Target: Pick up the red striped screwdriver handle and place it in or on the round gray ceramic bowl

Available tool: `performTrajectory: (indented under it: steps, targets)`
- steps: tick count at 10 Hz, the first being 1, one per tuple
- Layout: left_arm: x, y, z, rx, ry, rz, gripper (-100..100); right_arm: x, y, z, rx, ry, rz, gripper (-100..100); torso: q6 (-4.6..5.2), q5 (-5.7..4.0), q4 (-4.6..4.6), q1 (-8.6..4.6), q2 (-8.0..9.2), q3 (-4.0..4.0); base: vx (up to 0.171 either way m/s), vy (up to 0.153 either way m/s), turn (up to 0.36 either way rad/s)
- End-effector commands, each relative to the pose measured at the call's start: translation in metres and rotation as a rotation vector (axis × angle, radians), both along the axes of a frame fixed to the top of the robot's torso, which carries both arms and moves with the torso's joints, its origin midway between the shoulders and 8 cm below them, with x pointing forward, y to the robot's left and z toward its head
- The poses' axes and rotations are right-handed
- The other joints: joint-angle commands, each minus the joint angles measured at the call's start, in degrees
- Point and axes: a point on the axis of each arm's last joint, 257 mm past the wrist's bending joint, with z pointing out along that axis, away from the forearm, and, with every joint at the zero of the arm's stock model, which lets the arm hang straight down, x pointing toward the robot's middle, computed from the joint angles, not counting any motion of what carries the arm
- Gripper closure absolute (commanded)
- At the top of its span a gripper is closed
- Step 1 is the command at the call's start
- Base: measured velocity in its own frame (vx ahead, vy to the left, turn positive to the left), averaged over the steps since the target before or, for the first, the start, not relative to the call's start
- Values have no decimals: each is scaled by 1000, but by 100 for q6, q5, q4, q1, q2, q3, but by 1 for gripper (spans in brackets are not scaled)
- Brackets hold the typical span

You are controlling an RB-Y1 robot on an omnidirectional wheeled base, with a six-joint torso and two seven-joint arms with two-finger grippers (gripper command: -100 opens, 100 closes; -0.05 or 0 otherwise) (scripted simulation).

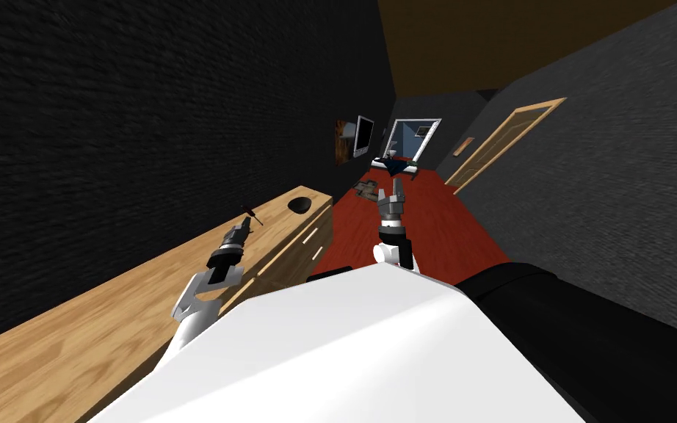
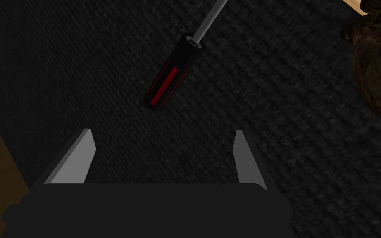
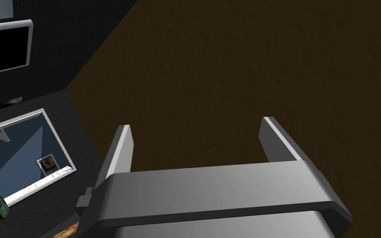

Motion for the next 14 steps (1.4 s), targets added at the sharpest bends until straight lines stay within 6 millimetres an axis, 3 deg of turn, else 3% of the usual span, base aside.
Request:
performTrajectory:
  steps: [1, 7, 9, 10, 11, 12, 14]
  targets:
    - [6, 11, -7, 39, 37, 17, -100, 0, 0, 0, 0, 0, 0, 0, 0, 0, 0, 0, 0, 0, -5, 21, -171]
    - [20, 46, -28, 154, 145, 68, -100, 0, 0, 0, 0, 0, 0, 0, -1, -1, -2, -4, -7, -4, 3, 15, -145]
    - [21, 46, -27, 153, 144, 67, -100, 0, 0, 0, 0, 0, 0, 0, -3, -1, -2, -5, -9, -5, 6, 9, -41]
    - [21, 47, -28, 155, 146, 68, 0, 0, 0, 0, 0, 0, 0, 0, -4, -1, -2, -8, -6, -4, 0, 0, 0]
    - [21, 47, -28, 155, 146, 68, -100, 0, 0, 0, 0, 0, 0, 0, -4, -2, -1, -10, -5, -3, 0, 0, 0]
    - [21, 47, -28, 155, 146, 68, 100, 0, 0, 0, 0, 0, 0, 0, -4, -2, -1, -10, -4, -3, 0, 0, 0]
    - [21, 47, -28, 155, 146, 68, 100, 0, 0, 0, 0, 0, 0, 0, -4, -2, -1, -11, -4, -2, 0, 0, 0]
